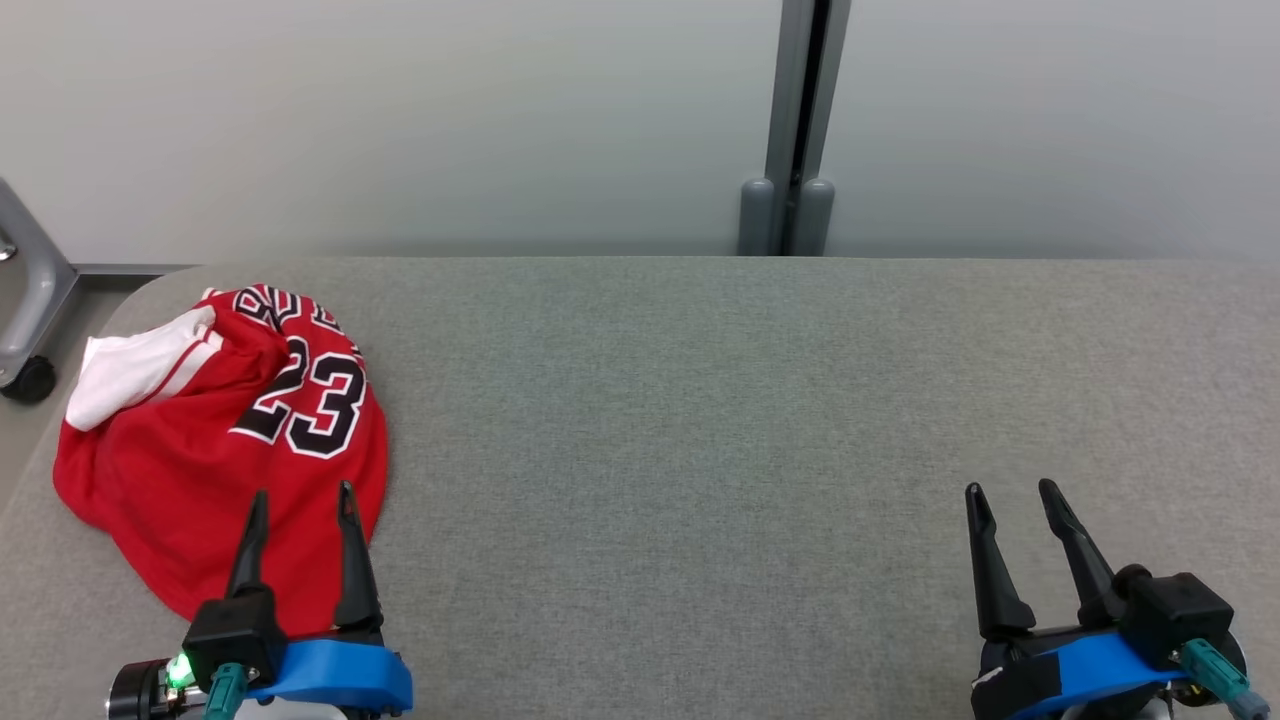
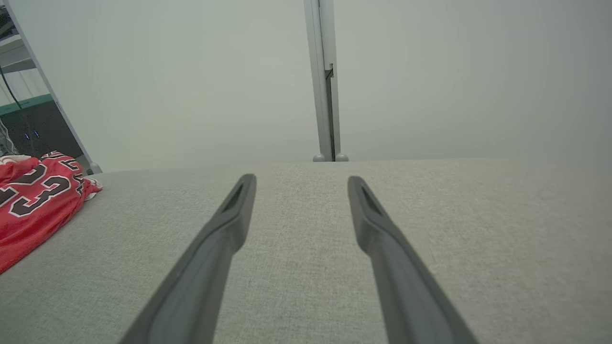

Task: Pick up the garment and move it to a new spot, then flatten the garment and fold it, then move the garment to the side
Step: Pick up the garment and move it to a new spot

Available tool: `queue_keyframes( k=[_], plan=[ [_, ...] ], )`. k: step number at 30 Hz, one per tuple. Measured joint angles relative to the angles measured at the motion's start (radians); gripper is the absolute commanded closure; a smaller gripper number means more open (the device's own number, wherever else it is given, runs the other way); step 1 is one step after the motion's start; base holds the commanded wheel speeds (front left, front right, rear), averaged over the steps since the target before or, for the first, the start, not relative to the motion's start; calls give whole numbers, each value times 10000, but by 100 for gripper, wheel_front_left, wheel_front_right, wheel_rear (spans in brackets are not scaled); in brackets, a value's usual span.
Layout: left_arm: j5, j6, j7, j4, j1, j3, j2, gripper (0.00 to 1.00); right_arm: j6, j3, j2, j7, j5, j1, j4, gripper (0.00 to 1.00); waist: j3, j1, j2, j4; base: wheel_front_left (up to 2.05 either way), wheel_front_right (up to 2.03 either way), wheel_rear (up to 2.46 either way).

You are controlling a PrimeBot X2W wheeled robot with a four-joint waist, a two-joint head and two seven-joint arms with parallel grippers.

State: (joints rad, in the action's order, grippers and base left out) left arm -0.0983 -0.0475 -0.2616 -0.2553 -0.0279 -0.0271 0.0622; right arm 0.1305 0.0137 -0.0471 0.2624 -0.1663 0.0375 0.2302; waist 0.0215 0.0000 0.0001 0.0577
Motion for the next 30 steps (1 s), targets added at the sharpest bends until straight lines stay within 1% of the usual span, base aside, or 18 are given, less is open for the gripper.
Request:
queue_keyframes(
  k=[7,14,19,30],
  plan=[
    [-35,-98,0,19,-159,161,50,0,0,-56,0,2,71,45,21,0,80,0,0,599,0,0,0],
    [-75,-201,0,38,-207,318,104,0,0,-73,0,2,136,129,88,0,137,0,0,1403,0,0,0],
    [-73,-314,0,190,-163,330,86,0,0,-44,0,2,151,153,88,0,179,0,0,2025,0,0,0],
    [-176,-268,0,209,-205,391,142,0,0,31,0,2,251,163,96,0,398,0,0,3509,0,0,0]
  ],
)
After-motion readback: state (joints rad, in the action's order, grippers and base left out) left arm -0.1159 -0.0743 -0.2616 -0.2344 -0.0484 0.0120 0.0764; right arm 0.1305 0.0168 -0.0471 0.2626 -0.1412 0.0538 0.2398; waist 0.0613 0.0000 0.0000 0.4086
